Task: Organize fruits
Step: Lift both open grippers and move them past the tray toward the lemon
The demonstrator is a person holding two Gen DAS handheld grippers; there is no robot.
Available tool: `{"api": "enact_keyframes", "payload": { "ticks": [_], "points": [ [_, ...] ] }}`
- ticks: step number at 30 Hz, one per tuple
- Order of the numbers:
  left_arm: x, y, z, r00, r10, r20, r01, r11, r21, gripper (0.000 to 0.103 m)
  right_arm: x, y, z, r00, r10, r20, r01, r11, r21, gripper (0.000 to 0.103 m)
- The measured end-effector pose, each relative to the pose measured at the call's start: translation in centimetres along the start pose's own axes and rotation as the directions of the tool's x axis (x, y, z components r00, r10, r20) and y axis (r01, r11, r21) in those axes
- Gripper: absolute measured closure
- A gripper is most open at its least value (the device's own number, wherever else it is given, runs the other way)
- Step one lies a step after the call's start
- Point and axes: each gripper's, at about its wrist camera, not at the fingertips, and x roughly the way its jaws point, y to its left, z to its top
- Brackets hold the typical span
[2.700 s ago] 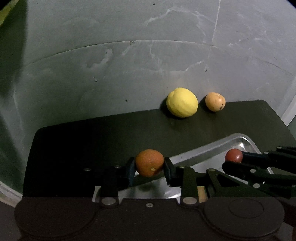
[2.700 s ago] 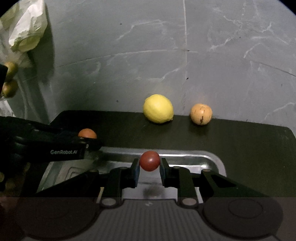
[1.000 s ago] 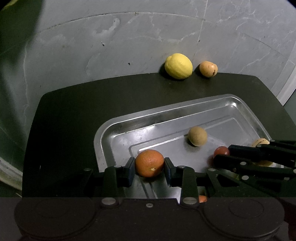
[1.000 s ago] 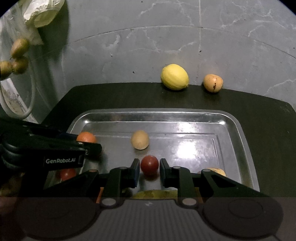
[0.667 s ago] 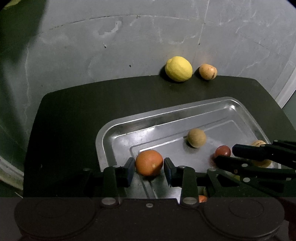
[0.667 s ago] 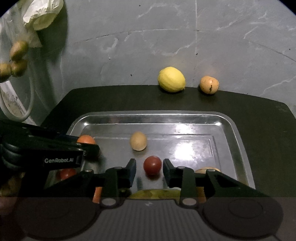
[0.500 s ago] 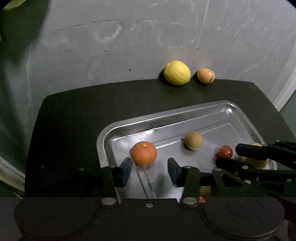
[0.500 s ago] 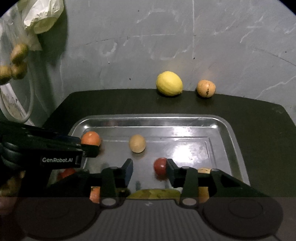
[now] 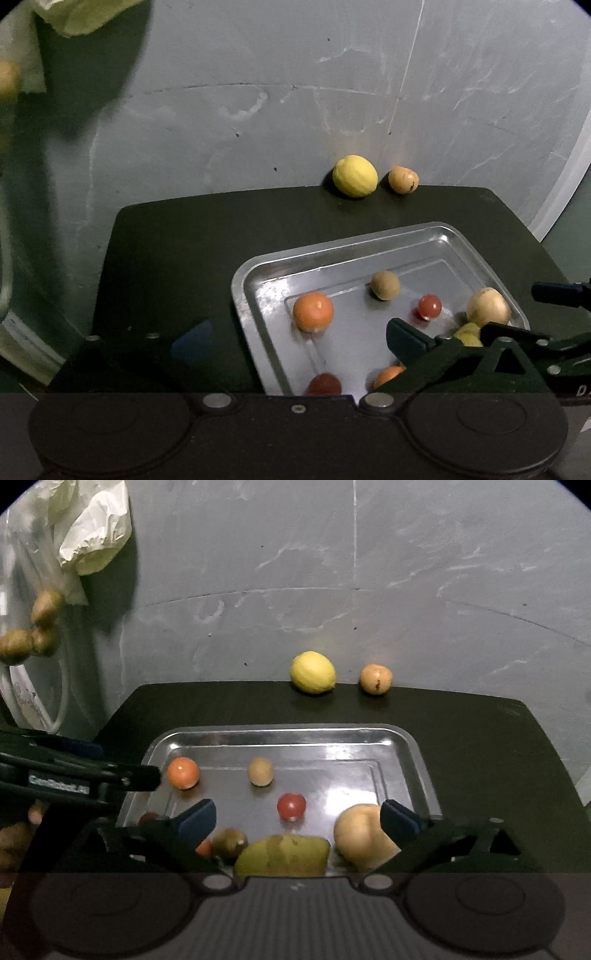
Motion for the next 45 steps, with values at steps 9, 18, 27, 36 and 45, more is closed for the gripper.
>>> {"api": "enact_keyframes", "payload": {
  "ticks": [9, 18, 27, 36, 45],
  "points": [
    [-1.9, 1.5, -2.2, 0.999, -0.007, -0.045, 0.007, 1.0, 0.004, 0.001, -2.1, 0.8, -0.8, 0.999, -0.021, -0.046, 0.02, 1.0, -0.009, 0.0],
    [-2.9, 2.9, -4.1, 0.992, 0.01, -0.123, -0.012, 1.0, -0.015, 0.001, -1.6, 1.6, -2.8, 0.978, -0.042, -0.207, 0.042, 0.999, 0.0, 0.0],
    [-2.4, 4.0, -4.3, 0.984, 0.07, -0.161, -0.072, 0.997, -0.007, 0.001, -0.3, 2.3, -3.9, 0.95, -0.026, -0.312, 0.024, 1.0, -0.008, 0.0],
    [-1.8, 4.3, -3.9, 0.973, 0.14, -0.182, -0.145, 0.989, -0.014, 0.001, 0.3, 2.0, -4.1, 0.941, 0.001, -0.339, -0.002, 1.0, -0.001, 0.0],
    [-0.9, 5.2, -2.9, 0.947, 0.249, -0.202, -0.27, 0.959, -0.084, 0.001, 0.8, 1.6, -3.8, 0.935, 0.039, -0.354, -0.043, 0.999, -0.005, 0.0]
  ]
}}
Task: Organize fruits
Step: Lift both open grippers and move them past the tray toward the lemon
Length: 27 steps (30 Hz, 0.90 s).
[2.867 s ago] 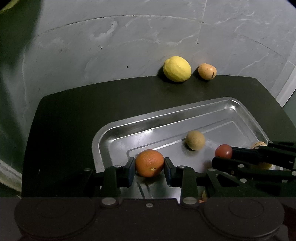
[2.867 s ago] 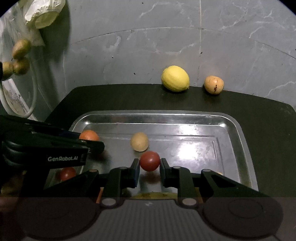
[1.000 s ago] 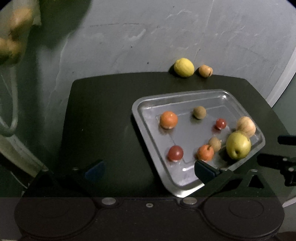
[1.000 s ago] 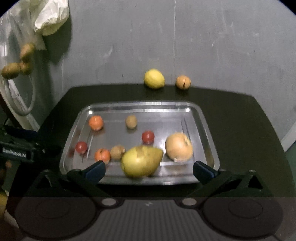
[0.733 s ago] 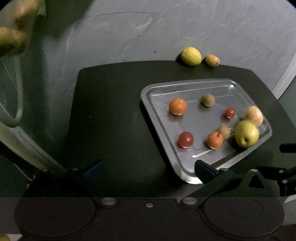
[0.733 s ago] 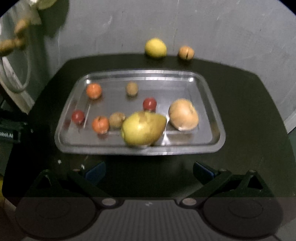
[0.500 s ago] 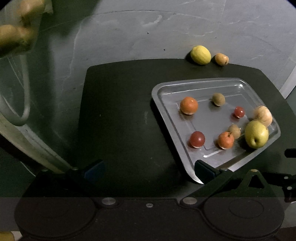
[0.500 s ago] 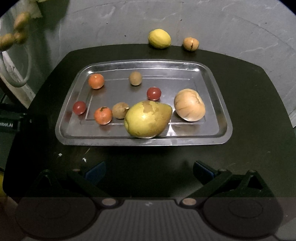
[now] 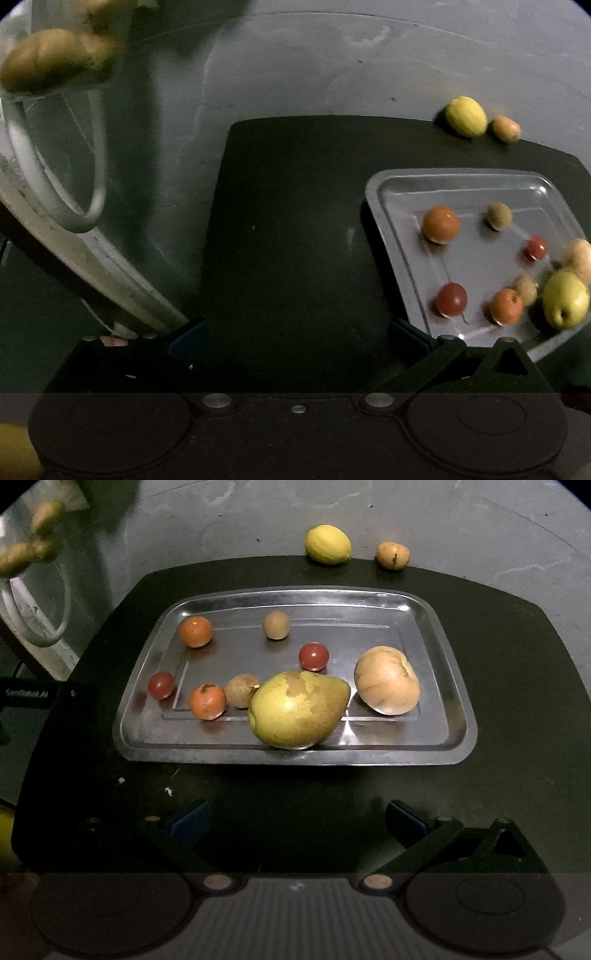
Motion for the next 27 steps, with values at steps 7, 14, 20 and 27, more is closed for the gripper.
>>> {"api": "enact_keyframes", "payload": {
  "ticks": [7, 14, 20, 27],
  "points": [
    [0.2, -0.6, 0.9, 1.0, 0.022, -0.01, -0.023, 0.998, -0.052, 0.001, 0.0, -0.8, 1.0, 1.0, 0.03, 0.001, -0.03, 0.999, -0.023, 0.0],
    [0.2, -1.5, 2.0, 0.999, 0.035, -0.013, -0.035, 0.996, -0.078, 0.001, -0.2, -1.8, 2.0, 0.999, 0.052, -0.006, -0.053, 0.997, -0.052, 0.0],
    [0.0, -2.2, 2.4, 0.999, 0.044, -0.013, -0.045, 0.996, -0.083, 0.001, -0.5, -2.4, 2.4, 0.998, 0.062, -0.016, -0.063, 0.996, -0.07, 0.0],
    [0.2, -3.6, 3.8, 0.999, 0.033, 0.005, -0.033, 0.997, -0.071, 0.001, -2.0, -3.4, 2.8, 0.999, 0.053, 0.004, -0.053, 0.994, -0.099, 0.0]
  ]
}}
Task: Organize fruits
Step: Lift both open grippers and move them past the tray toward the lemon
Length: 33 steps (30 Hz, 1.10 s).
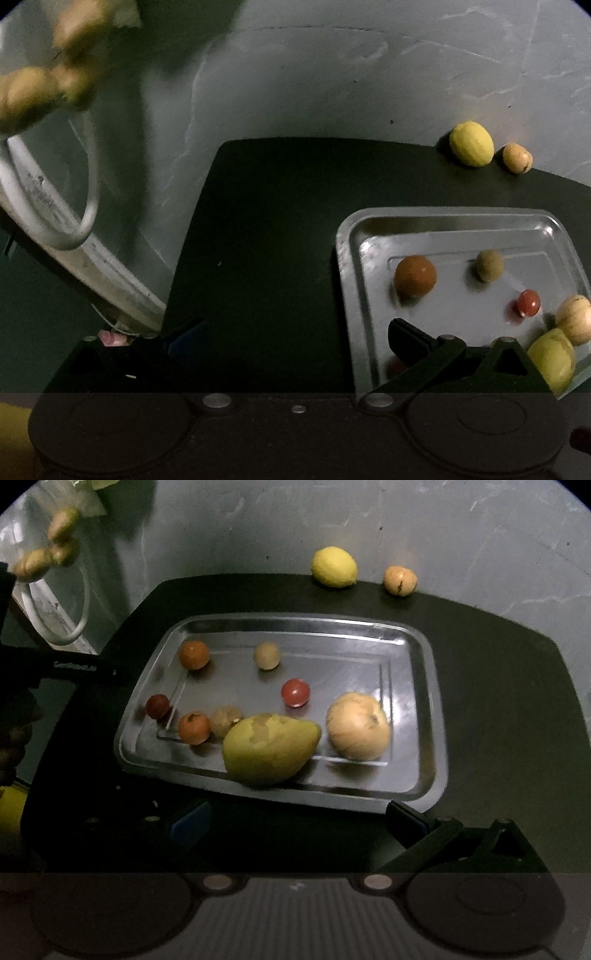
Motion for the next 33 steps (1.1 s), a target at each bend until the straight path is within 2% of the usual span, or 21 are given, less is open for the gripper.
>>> {"api": "enact_keyframes", "payload": {
  "ticks": [13, 20, 29, 33],
  "points": [
    [-0.3, -4.2, 2.5, 0.998, -0.04, 0.048, 0.037, 0.998, 0.051, 0.001, -1.2, -2.5, 1.4, 0.996, -0.034, 0.083, 0.034, 0.999, 0.006, 0.0],
    [0.2, -6.3, 4.1, 0.996, -0.048, 0.069, 0.042, 0.995, 0.086, 0.001, -0.5, -4.4, 2.4, 0.993, -0.05, 0.11, 0.049, 0.999, 0.012, 0.0],
    [1.3, -8.6, 5.7, 0.995, -0.052, 0.082, 0.048, 0.997, 0.058, 0.001, 0.5, -6.3, 3.9, 0.988, -0.065, 0.143, 0.061, 0.998, 0.028, 0.0],
    [1.4, -9.8, 6.2, 0.995, -0.055, 0.089, 0.047, 0.995, 0.09, 0.001, 0.8, -7.2, 4.7, 0.982, -0.073, 0.175, 0.069, 0.997, 0.029, 0.0]
  ]
}}
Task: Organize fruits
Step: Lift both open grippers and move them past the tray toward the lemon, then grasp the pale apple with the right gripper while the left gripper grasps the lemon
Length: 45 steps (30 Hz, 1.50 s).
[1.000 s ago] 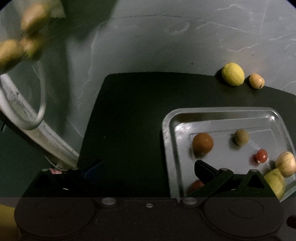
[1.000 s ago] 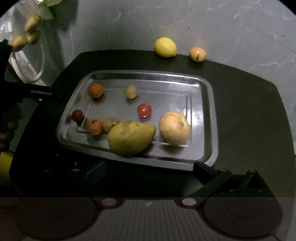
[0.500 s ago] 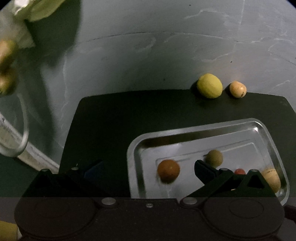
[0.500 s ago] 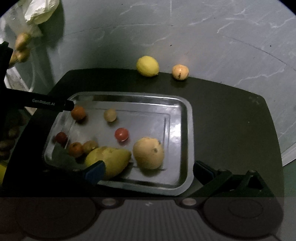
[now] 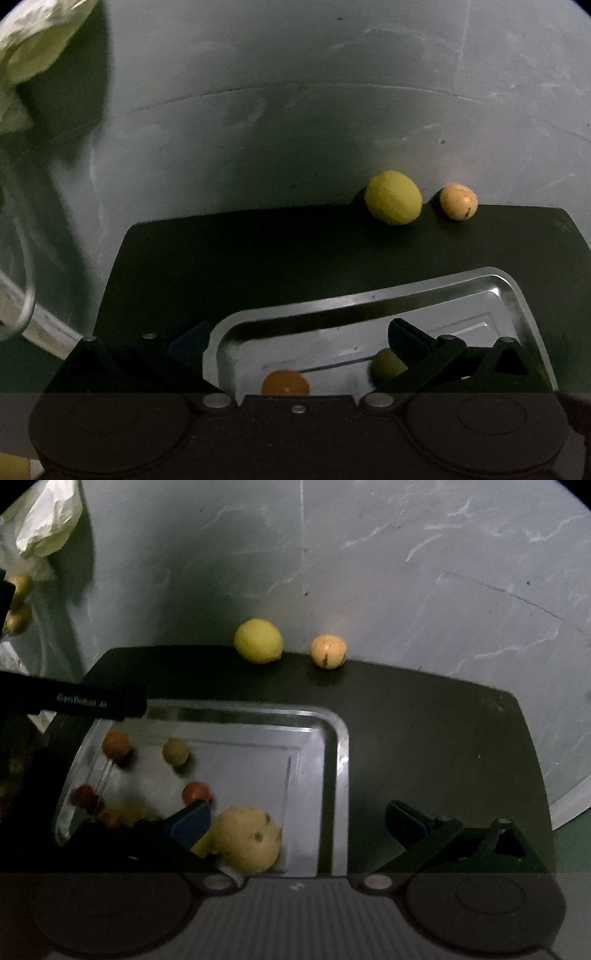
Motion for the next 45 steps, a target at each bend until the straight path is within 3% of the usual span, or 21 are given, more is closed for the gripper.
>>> {"api": "enact_keyframes", "payload": {
  "ticks": [16, 32, 45],
  "points": [
    [2.5, -2.9, 3.2, 0.999, -0.003, 0.053, 0.0, 0.998, 0.055, 0.001, 3.3, -1.7, 1.6, 0.997, -0.028, 0.066, 0.028, 1.0, -0.009, 0.0],
    [5.1, -4.6, 6.6, 0.993, 0.037, 0.114, -0.047, 0.996, 0.082, 0.001, 8.1, -3.4, 5.5, 0.989, -0.016, 0.145, 0.032, 0.993, -0.11, 0.0],
    [7.4, -6.2, 8.1, 0.992, -0.051, 0.116, 0.047, 0.998, 0.037, 0.001, 12.4, -4.0, 7.9, 0.985, 0.051, 0.166, -0.026, 0.989, -0.148, 0.0]
  ]
}}
